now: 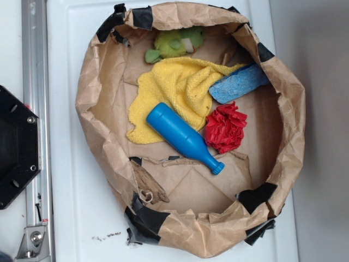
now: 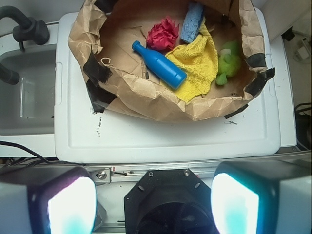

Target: Grab the blue bottle.

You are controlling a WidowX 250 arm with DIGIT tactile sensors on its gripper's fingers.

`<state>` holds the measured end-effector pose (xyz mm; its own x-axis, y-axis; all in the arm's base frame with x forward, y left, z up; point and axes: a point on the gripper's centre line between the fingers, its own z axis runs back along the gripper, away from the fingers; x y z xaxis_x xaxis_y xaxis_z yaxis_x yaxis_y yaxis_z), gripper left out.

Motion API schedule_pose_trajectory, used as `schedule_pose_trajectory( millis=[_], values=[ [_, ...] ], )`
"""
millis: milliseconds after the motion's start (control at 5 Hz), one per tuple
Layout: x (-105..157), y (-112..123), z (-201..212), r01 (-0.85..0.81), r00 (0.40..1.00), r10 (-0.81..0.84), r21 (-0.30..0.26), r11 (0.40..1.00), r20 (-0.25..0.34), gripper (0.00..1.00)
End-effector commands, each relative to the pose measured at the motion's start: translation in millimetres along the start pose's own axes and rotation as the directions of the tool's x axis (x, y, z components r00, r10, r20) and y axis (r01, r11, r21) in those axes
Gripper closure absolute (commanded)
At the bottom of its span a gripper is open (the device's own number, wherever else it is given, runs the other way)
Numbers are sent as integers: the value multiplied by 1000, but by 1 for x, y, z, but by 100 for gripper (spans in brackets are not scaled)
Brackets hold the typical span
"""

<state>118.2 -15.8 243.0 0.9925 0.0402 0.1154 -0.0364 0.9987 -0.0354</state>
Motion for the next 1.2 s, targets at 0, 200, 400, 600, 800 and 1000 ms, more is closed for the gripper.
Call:
schedule_pose_trajectory(
  millis=[0,200,400,600,800,1000],
  values=[
    [0,0,0,0,1000,0,0,1000,0,0],
    [45,22,-25,28,999,-28,-2,1000,46,0],
    [83,38,-51,44,998,-44,-3,999,35,0],
    [111,38,-95,134,991,-134,-22,991,6,0],
    [123,26,-147,265,964,-265,-42,963,10,0],
    [111,-7,-198,325,942,-330,-85,942,-62,0]
  ],
)
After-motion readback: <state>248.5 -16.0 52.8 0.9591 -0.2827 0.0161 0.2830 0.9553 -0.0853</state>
